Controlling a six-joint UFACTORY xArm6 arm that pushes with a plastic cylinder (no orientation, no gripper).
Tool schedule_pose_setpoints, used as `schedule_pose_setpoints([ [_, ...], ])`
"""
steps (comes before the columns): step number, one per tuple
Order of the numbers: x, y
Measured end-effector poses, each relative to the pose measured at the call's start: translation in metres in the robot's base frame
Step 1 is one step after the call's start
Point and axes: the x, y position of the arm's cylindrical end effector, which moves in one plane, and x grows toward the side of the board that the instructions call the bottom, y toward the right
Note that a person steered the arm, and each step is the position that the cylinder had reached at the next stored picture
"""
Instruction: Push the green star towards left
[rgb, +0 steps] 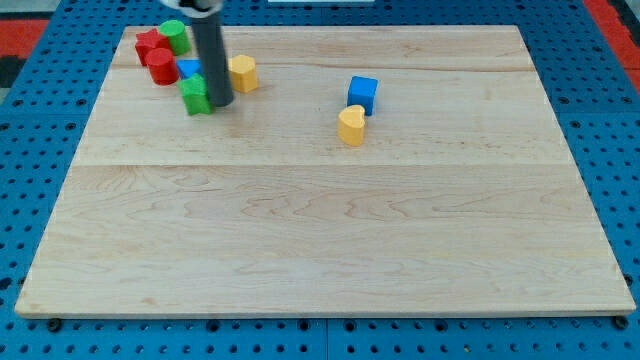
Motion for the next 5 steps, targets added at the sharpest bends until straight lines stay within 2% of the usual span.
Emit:
schedule_pose_setpoints([
  [1,0.0,-0.049],
  [2,0.0,-0.056],
  [3,0.023,-0.069],
  [4,0.028,-0.108],
  [5,0.015,-0.103],
])
